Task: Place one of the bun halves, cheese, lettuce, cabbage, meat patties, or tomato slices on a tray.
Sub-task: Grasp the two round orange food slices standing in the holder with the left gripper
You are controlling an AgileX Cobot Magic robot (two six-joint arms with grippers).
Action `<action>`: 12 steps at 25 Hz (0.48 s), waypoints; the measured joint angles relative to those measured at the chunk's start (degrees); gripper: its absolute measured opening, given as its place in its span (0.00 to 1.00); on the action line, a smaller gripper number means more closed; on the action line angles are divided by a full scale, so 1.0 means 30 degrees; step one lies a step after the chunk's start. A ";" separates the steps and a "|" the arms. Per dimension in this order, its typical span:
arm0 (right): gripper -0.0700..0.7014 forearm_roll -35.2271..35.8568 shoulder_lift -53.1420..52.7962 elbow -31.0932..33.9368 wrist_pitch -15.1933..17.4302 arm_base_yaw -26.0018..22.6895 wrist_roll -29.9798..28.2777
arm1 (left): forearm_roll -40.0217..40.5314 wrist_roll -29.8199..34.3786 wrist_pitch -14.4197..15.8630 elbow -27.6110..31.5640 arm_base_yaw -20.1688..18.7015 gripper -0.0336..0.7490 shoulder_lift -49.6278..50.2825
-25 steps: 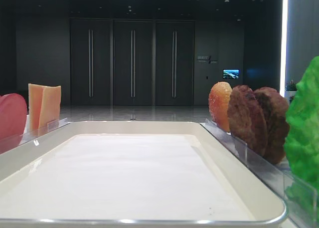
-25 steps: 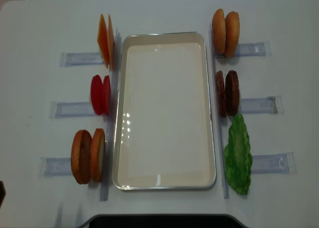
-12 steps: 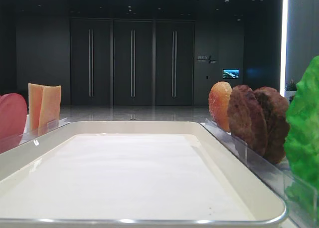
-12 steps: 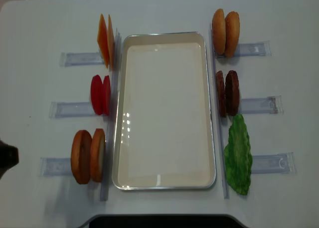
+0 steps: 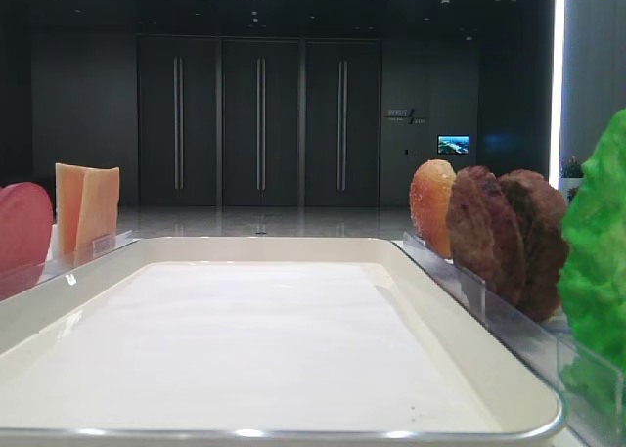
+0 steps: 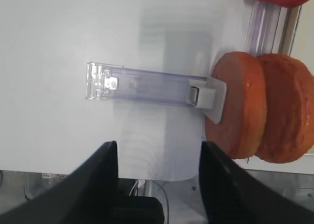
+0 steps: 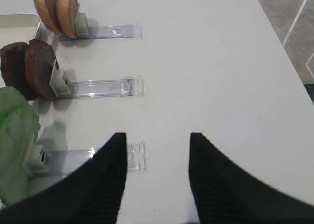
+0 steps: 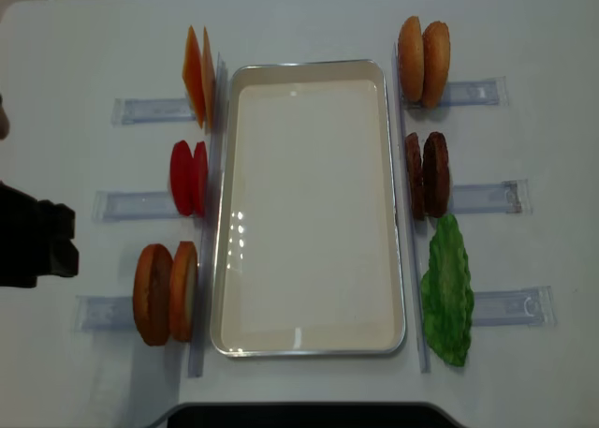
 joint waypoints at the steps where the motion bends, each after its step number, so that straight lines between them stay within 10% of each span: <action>1: 0.47 0.0000 0.0000 0.0000 0.0000 0.0000 0.0000 | 0.0000 0.0000 -0.0042 0.0000 0.0000 0.56 0.0156; 12: 0.47 0.0000 0.0000 0.0000 0.0000 0.0000 0.0000 | 0.0000 -0.0065 -0.0226 0.0000 0.0000 0.56 0.0316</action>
